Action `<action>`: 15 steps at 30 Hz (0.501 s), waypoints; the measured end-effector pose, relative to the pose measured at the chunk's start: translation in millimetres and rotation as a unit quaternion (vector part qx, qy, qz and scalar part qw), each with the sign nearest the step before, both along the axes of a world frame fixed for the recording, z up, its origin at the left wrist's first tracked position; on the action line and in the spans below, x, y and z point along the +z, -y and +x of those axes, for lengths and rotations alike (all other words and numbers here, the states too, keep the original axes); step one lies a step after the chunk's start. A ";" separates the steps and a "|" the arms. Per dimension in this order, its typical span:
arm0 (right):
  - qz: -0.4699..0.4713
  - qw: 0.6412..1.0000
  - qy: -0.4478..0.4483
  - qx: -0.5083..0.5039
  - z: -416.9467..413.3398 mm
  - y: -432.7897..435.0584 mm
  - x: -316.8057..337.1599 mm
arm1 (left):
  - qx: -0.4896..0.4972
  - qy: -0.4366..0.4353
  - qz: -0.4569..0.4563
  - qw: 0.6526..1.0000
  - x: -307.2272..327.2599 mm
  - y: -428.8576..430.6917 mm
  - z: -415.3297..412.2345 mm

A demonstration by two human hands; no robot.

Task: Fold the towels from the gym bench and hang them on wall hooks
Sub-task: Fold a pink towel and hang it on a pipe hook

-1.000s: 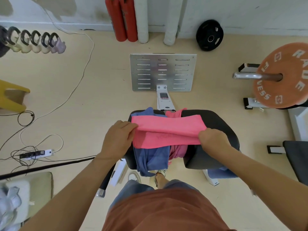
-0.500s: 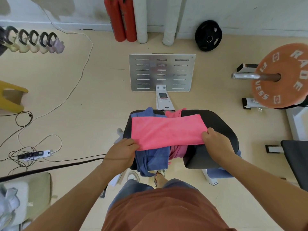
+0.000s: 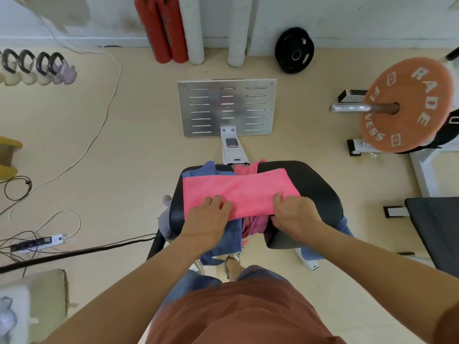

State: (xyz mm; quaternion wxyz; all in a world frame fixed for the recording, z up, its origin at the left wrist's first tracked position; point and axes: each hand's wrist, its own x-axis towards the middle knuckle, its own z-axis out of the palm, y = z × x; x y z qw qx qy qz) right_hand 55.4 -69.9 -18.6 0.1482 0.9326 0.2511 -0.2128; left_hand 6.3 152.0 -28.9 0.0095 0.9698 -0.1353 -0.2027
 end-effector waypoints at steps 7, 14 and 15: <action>0.063 0.991 0.087 0.080 11.3 12.6 -19.6 | -0.051 0.124 -0.002 0.991 -15.9 -15.2 -6.3; 0.252 0.962 0.042 -0.094 36.0 38.9 1.0 | 0.033 0.067 -0.020 0.997 23.1 -33.6 32.4; 0.310 0.939 -0.012 -0.151 42.1 41.0 15.3 | 0.064 0.058 -0.070 0.994 36.8 -41.9 38.7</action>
